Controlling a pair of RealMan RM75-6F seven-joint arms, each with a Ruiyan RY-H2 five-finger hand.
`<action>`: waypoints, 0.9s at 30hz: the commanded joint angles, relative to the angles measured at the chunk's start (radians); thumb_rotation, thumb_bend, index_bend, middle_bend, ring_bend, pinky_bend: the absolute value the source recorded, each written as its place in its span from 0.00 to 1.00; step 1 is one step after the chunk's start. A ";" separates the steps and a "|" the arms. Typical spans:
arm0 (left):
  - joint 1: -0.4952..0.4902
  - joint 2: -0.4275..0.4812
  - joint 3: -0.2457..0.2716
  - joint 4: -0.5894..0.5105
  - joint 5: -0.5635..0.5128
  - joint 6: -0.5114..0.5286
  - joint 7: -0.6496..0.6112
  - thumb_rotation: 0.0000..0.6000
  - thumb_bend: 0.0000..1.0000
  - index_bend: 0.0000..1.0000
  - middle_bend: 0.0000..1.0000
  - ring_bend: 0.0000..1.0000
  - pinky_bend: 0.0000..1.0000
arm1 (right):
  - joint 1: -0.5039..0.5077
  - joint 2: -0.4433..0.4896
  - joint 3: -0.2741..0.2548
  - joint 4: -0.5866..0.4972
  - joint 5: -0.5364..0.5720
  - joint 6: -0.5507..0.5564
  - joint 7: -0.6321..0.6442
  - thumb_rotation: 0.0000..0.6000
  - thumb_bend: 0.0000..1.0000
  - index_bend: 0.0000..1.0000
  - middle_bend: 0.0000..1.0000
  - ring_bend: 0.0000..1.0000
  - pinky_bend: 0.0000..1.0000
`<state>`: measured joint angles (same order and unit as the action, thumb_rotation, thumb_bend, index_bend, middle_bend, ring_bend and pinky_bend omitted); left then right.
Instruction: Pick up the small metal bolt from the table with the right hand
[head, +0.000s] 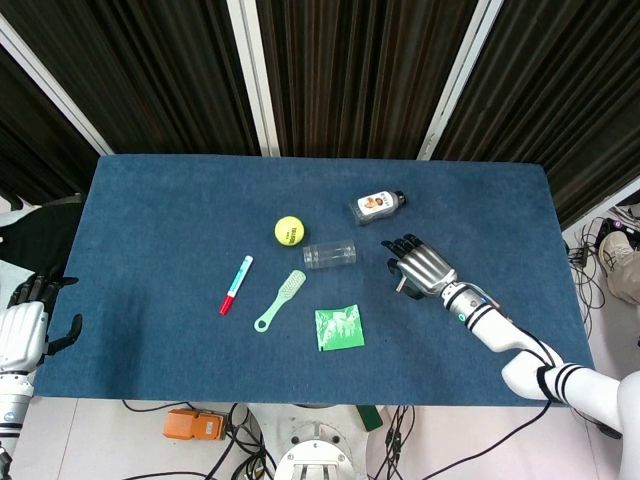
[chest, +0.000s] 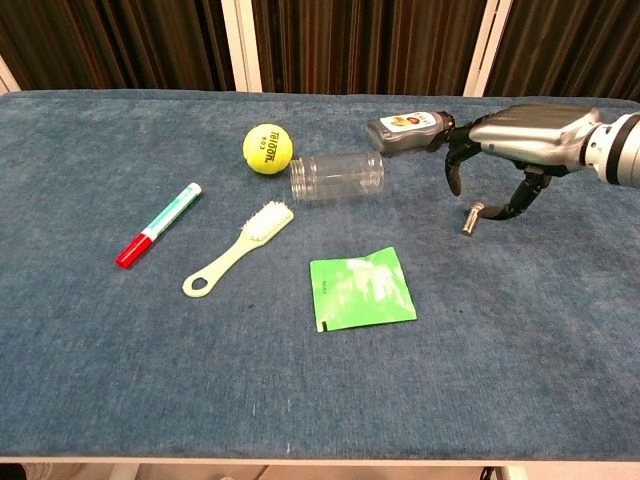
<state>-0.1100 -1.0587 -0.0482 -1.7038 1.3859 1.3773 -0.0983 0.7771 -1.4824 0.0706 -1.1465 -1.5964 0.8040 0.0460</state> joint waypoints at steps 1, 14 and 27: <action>0.000 0.001 0.000 -0.001 -0.002 -0.003 0.000 1.00 0.45 0.23 0.05 0.07 0.12 | 0.010 -0.019 -0.011 0.028 0.008 -0.014 0.003 1.00 0.48 0.52 0.14 0.20 0.18; 0.000 0.000 0.001 -0.001 -0.001 -0.004 0.006 1.00 0.45 0.23 0.05 0.07 0.12 | 0.032 -0.067 -0.031 0.129 0.037 -0.039 0.037 1.00 0.49 0.56 0.14 0.20 0.18; 0.000 0.002 -0.001 -0.005 -0.008 -0.009 0.011 1.00 0.45 0.23 0.05 0.07 0.12 | 0.043 -0.096 -0.058 0.186 0.029 -0.031 0.091 1.00 0.51 0.60 0.14 0.20 0.18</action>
<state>-0.1102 -1.0569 -0.0494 -1.7085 1.3776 1.3680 -0.0874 0.8199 -1.5774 0.0141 -0.9612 -1.5665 0.7718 0.1353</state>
